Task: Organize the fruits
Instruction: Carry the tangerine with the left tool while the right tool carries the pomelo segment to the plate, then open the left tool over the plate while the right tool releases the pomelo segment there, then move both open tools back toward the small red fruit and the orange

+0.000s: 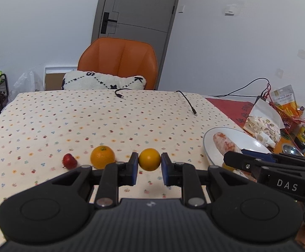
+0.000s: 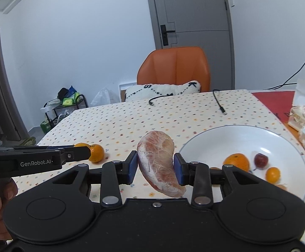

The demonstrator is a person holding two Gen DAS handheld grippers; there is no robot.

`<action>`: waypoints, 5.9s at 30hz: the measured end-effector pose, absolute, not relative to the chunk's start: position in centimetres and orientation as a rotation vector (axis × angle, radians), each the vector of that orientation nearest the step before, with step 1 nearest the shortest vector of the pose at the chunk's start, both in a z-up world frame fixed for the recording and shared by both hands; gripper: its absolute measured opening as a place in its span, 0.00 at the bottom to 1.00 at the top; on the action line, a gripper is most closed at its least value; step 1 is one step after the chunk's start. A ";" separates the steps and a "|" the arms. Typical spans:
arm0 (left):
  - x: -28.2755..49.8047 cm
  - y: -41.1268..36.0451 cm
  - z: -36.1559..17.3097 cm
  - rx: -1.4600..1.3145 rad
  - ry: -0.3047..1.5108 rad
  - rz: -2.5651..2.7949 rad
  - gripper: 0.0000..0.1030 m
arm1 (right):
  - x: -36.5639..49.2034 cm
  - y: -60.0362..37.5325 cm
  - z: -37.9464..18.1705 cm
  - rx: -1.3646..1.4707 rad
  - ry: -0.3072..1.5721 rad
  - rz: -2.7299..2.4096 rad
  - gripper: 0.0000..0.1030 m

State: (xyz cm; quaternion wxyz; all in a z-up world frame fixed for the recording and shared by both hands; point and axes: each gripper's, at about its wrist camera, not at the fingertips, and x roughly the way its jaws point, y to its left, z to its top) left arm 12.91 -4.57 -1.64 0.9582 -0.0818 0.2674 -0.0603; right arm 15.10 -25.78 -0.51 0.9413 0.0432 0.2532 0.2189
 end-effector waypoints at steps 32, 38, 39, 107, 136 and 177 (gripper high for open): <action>16.1 -12.0 -1.2 -0.143 0.538 -0.276 0.21 | 15.7 -35.6 -1.2 0.164 0.496 0.225 0.34; 16.9 -13.6 -1.4 -0.135 0.546 -0.307 0.21 | 16.0 -37.0 -1.7 0.176 0.501 0.192 0.34; 17.0 -13.9 -1.4 -0.133 0.547 -0.312 0.21 | 16.1 -37.2 -1.8 0.178 0.501 0.187 0.34; 13.0 -5.5 -0.7 -0.197 0.526 -0.152 0.78 | 14.1 -31.8 -0.9 0.212 0.465 0.343 0.85; 9.5 0.5 -0.5 -0.201 0.519 -0.050 0.92 | 13.1 -26.4 -0.7 0.194 0.465 0.469 1.00; 12.7 4.8 -3.2 -0.199 0.569 0.031 0.81 | 17.4 -17.0 -2.1 0.134 0.573 0.638 0.92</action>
